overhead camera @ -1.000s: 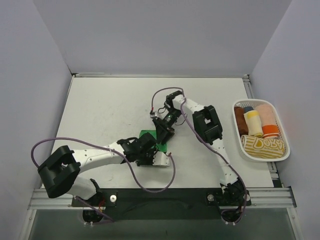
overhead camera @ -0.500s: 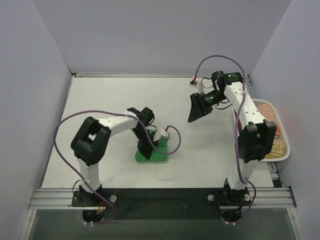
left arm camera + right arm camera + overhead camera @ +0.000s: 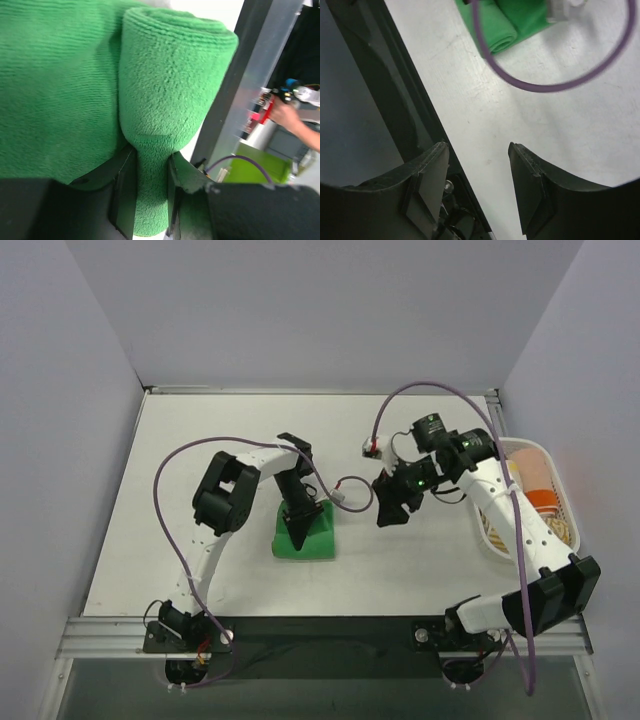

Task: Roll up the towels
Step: Roll the towel

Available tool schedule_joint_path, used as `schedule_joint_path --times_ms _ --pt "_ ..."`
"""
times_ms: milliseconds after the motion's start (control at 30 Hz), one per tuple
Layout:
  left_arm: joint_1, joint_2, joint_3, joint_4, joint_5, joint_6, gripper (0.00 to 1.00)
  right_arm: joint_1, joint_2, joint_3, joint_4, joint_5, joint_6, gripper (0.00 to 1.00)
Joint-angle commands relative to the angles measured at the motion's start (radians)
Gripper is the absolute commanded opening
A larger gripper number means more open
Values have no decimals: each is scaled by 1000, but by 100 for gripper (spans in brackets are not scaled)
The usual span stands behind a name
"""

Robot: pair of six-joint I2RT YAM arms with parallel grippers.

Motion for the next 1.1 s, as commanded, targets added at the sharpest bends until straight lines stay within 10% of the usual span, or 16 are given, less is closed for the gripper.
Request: schedule_joint_path --times_ms 0,500,900,1067 --pt "2 145 95 -14 -186 69 18 115 -10 -20 33 86 -39 52" --pt "36 289 155 -87 -180 30 22 597 286 -55 455 490 -57 57" --pt "56 300 164 -91 -168 29 32 644 476 -148 669 612 -91 55" --pt "86 292 153 -84 -150 9 33 640 481 -235 685 541 -64 35"
